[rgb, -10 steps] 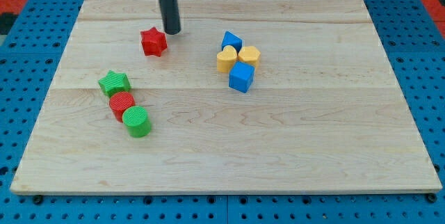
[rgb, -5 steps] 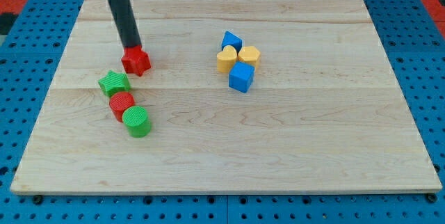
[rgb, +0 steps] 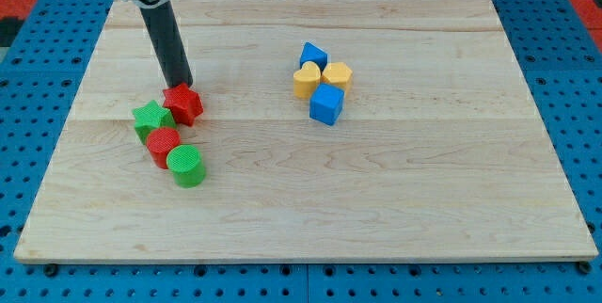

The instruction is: Move the red star into the red circle

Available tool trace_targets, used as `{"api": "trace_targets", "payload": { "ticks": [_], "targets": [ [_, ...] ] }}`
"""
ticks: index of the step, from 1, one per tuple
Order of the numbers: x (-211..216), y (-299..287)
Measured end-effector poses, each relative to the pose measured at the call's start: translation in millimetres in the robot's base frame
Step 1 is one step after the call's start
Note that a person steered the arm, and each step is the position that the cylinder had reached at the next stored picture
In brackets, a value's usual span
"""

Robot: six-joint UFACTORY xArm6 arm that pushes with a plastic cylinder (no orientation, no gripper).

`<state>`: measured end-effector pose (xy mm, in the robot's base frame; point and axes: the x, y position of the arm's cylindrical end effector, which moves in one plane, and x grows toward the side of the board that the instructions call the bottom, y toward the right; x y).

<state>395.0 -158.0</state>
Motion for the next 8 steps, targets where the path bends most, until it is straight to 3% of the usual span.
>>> {"api": "trace_targets", "payload": {
  "ticks": [4, 6, 7, 8],
  "targets": [
    [50.8, 0.0],
    [39.5, -2.6],
    [25.1, -42.7],
    [49.2, -62.7]
  ]
}}
